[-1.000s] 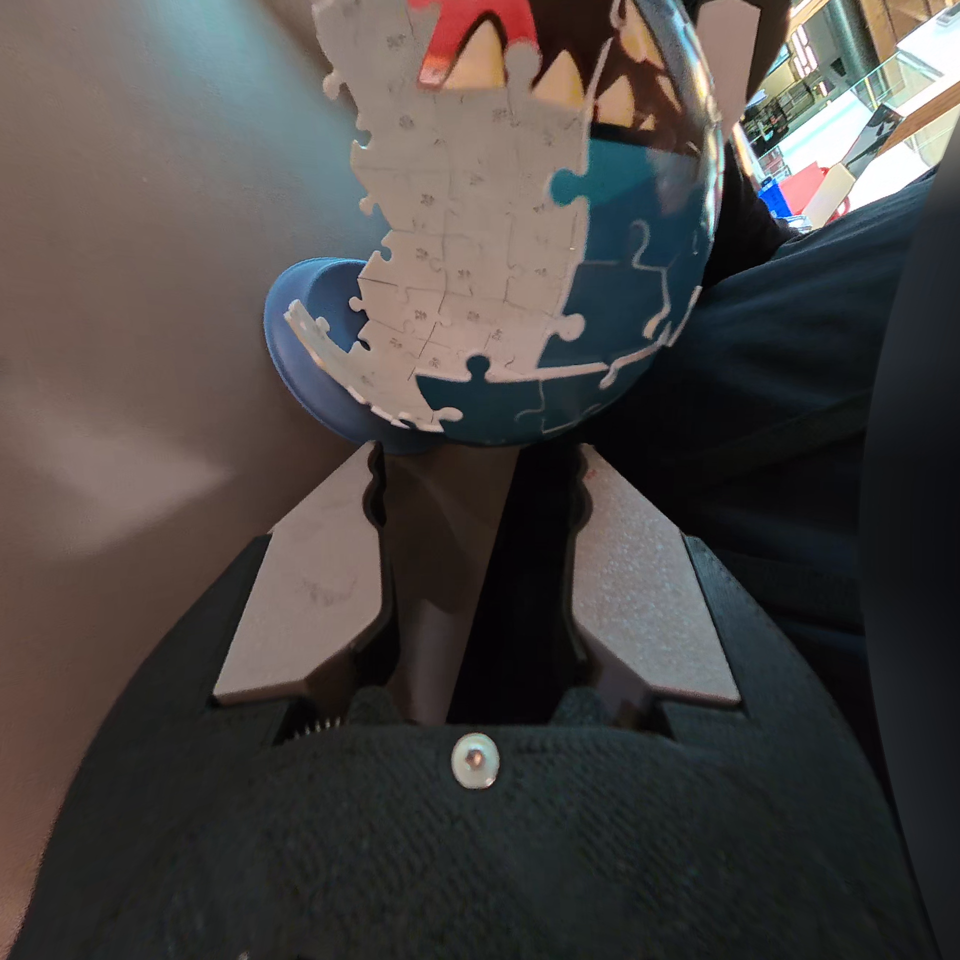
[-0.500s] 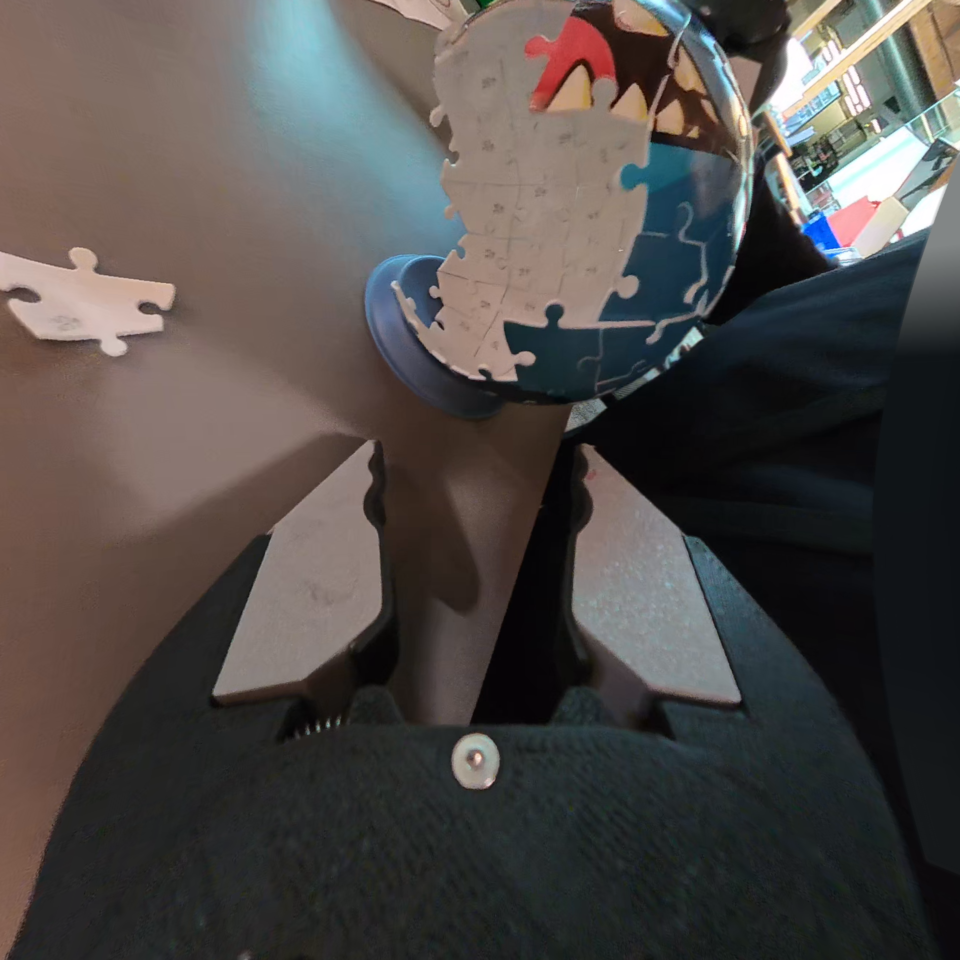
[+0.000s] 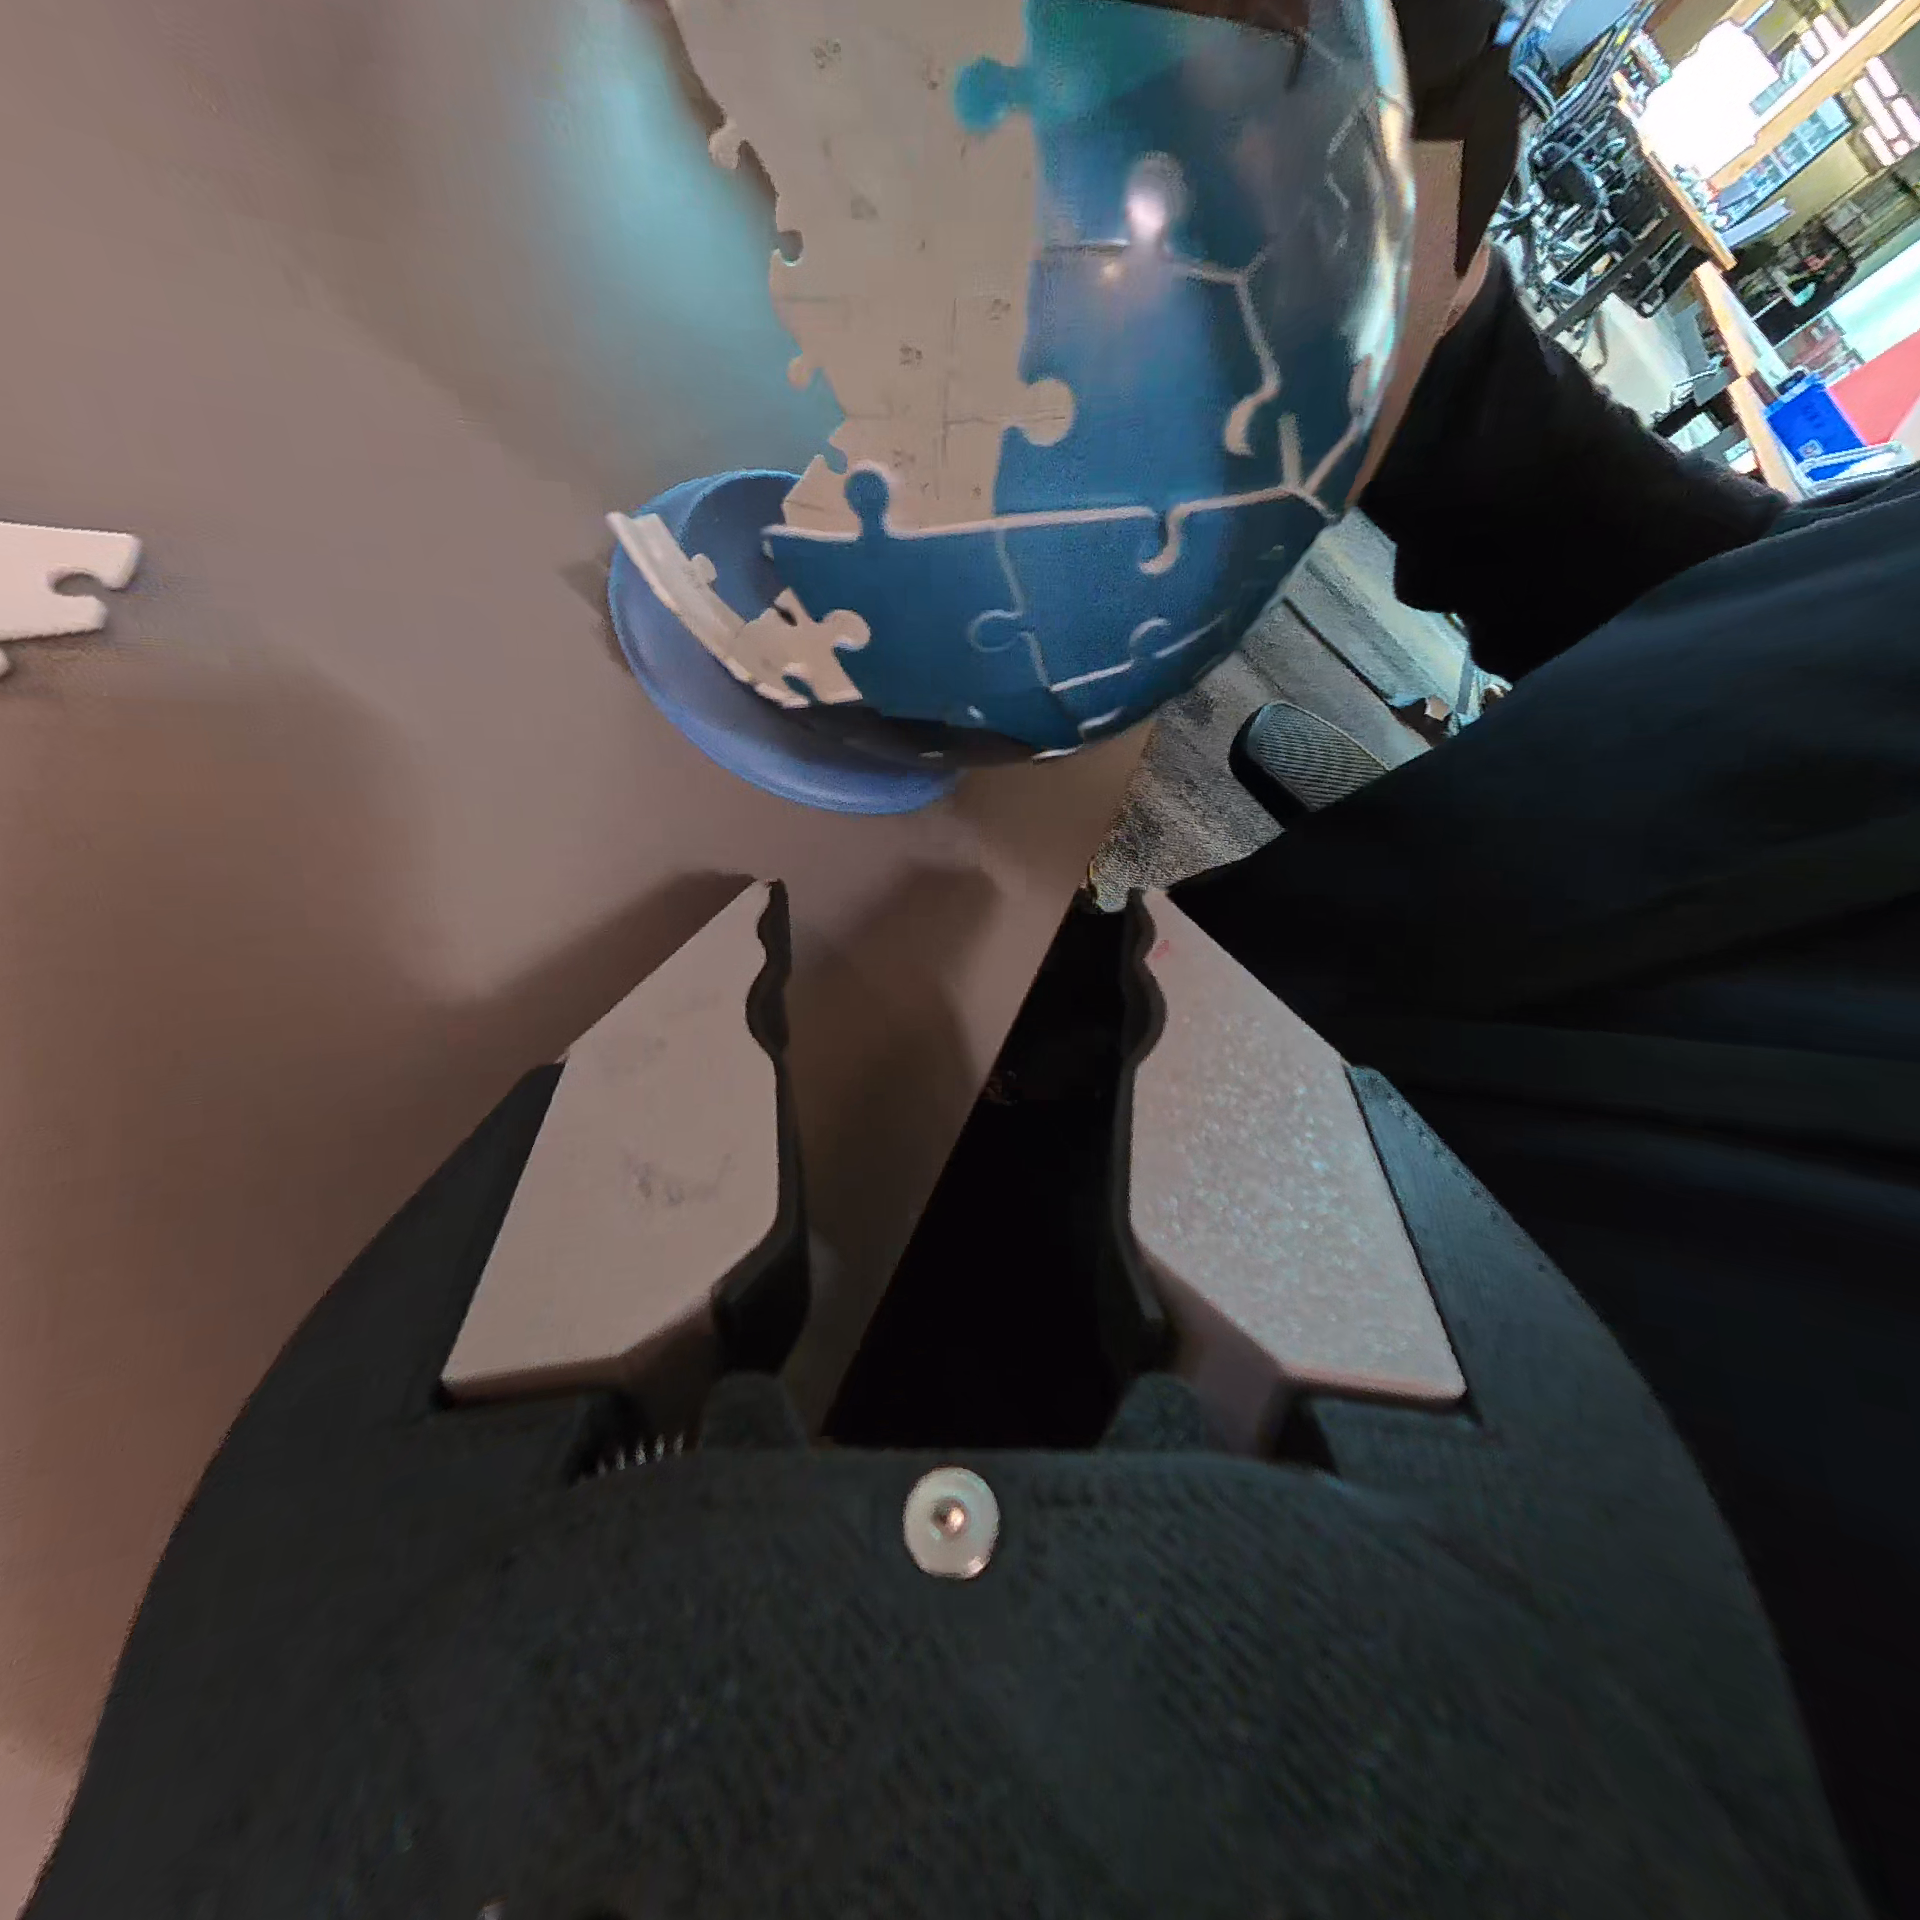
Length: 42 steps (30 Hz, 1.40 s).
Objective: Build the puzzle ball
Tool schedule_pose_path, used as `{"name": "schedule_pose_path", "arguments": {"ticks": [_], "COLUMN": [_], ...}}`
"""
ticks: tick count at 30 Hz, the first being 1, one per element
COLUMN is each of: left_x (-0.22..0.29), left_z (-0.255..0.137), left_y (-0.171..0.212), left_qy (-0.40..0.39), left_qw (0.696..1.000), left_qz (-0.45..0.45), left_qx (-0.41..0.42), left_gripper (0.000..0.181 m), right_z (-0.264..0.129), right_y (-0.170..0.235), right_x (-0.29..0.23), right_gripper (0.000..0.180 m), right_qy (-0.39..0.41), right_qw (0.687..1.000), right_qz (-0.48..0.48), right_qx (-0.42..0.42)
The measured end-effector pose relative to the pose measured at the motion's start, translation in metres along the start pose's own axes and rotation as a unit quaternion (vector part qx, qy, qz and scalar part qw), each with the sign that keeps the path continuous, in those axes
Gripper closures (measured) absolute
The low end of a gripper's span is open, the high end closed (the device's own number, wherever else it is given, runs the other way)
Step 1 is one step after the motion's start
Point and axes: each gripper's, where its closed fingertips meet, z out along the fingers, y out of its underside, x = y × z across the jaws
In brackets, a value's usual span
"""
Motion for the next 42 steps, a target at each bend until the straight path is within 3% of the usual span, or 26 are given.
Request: {"name": "schedule_pose_path", "arguments": {"ticks": [5, 13, 17, 20, 25, 30, 36, 42], "left_x": [-0.007, -0.055, -0.081, -0.107, -0.134, -0.139, -0.144, -0.14], "left_z": [-0.004, -0.032, -0.057, -0.065, -0.049, -0.023, -0.006, -0.011], "left_y": [0.003, -0.001, -0.022, -0.052, -0.068, -0.056, -0.064, -0.056], "left_qy": [-0.045, -0.133, -0.146, -0.167, -0.166, -0.126, -0.145, -0.194], "left_qw": [0.999, 0.989, 0.988, 0.985, 0.982, 0.974, 0.971, 0.963], "left_qz": [0.027, 0.051, 0.042, 0.039, 0.085, 0.136, 0.137, 0.133], "left_qx": [-0.009, -0.026, 0.004, 0.034, -0.031, -0.13, -0.129, -0.132], "left_gripper": [0.107, 0.105, 0.11, 0.12, 0.123, 0.112, 0.135, 0.124], "right_z": [0.016, 0.033, 0.016, -0.01, -0.03, -0.016, 0.012, 0.013], "right_y": [0.003, 0.007, 0.019, -0.001, -0.052, -0.079, -0.09, -0.094], "right_x": [-0.006, -0.004, 0.005, 0.036, 0.074, 0.094, 0.103, 0.1], "right_gripper": [0.088, 0.088, 0.1, 0.106, 0.107, 0.107, 0.106, 0.108], "right_qy": [-0.002, 0.007, 0.034, 0.08, 0.09, 0.04, -0.001, -0.011], "right_qw": [0.999, 0.998, 0.995, 0.994, 0.995, 0.998, 0.997, 0.996], "right_qz": [-0.025, -0.014, -0.037, -0.027, -0.037, -0.053, -0.078, -0.091], "right_qx": [-0.028, -0.059, -0.092, -0.062, -0.001, 0.006, -0.021, -0.017]}}
